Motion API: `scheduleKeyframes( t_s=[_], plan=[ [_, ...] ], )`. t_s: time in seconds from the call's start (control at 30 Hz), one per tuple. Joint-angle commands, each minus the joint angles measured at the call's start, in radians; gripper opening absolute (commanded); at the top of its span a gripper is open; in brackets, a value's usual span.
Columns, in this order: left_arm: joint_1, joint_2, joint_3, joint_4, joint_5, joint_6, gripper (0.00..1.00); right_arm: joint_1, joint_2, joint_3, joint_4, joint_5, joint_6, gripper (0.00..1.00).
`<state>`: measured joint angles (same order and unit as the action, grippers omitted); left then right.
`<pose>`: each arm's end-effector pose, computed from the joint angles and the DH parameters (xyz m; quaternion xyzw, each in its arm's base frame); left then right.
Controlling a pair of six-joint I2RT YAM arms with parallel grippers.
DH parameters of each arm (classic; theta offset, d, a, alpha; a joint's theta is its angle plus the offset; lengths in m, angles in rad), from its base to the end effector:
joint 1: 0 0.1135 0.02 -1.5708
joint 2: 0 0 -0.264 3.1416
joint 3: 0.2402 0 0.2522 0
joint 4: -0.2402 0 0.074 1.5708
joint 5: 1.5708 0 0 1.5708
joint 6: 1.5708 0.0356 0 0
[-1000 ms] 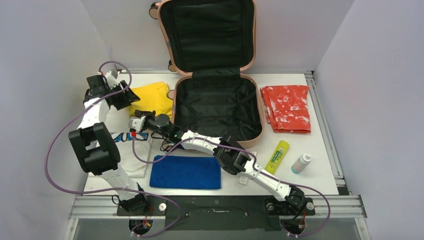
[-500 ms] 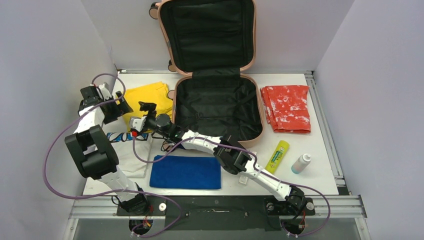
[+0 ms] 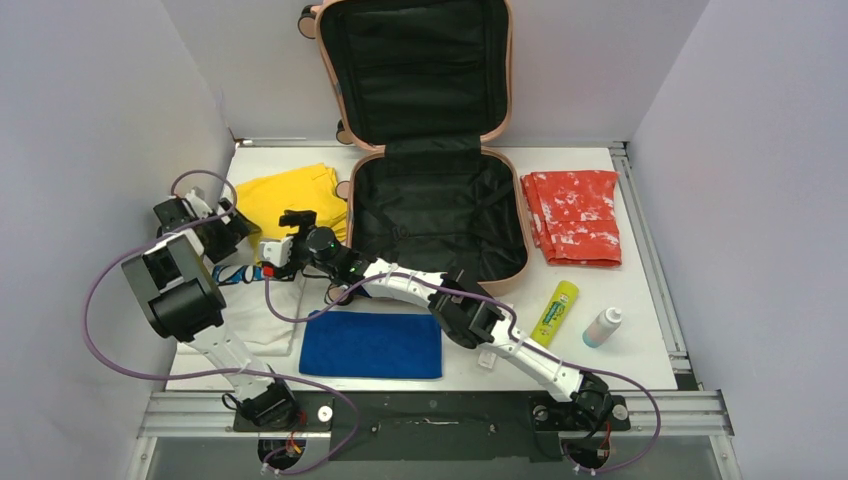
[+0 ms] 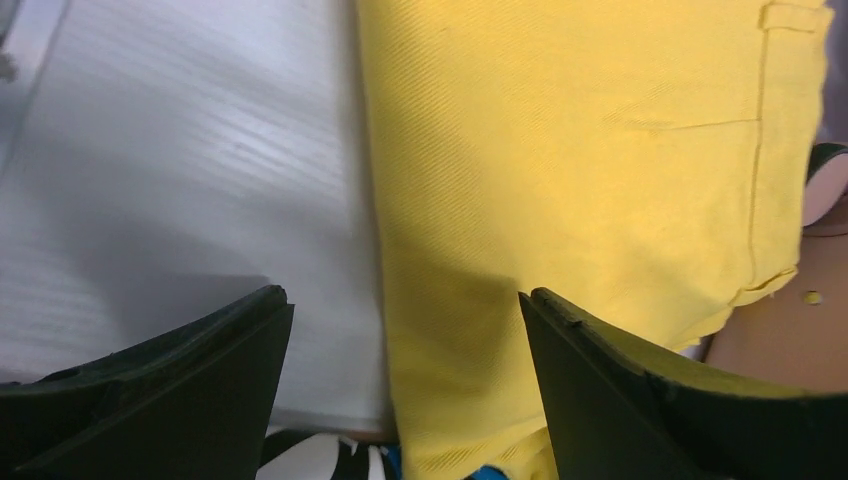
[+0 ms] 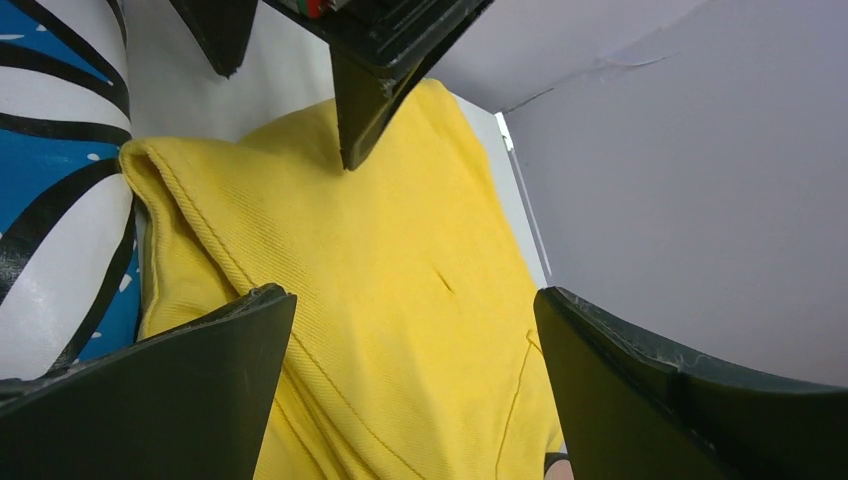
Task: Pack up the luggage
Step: Pick up the clothes from the corner of the board.
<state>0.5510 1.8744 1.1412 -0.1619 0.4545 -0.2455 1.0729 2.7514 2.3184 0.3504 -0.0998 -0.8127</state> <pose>0.3382 0.1895 0.1634 -0.2876 0.8762 -0.1610 0.3515 0.2933 0.5471 0.1566 -0.6144 0.4044 0.1241 0.6660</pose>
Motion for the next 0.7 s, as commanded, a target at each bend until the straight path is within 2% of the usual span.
scheduleKeyframes(
  t_s=[0.0,0.3,0.43,0.67],
  plan=[
    [-0.013,0.059,0.022,0.141,0.157,-0.093,0.87,-0.011,-0.064,-0.014,-0.034,0.030,-0.025,0.95],
    [-0.030,0.177,0.055,0.164,0.193,-0.182,0.96,-0.018,-0.070,-0.014,-0.031,0.034,-0.045,0.97],
    [-0.035,0.185,0.057,0.186,0.153,-0.237,0.96,-0.021,-0.071,-0.010,-0.029,0.032,-0.047,0.97],
    [-0.048,0.162,-0.103,0.421,0.177,-0.452,0.91,-0.025,-0.073,-0.008,-0.033,0.034,-0.045,0.97]
  ],
)
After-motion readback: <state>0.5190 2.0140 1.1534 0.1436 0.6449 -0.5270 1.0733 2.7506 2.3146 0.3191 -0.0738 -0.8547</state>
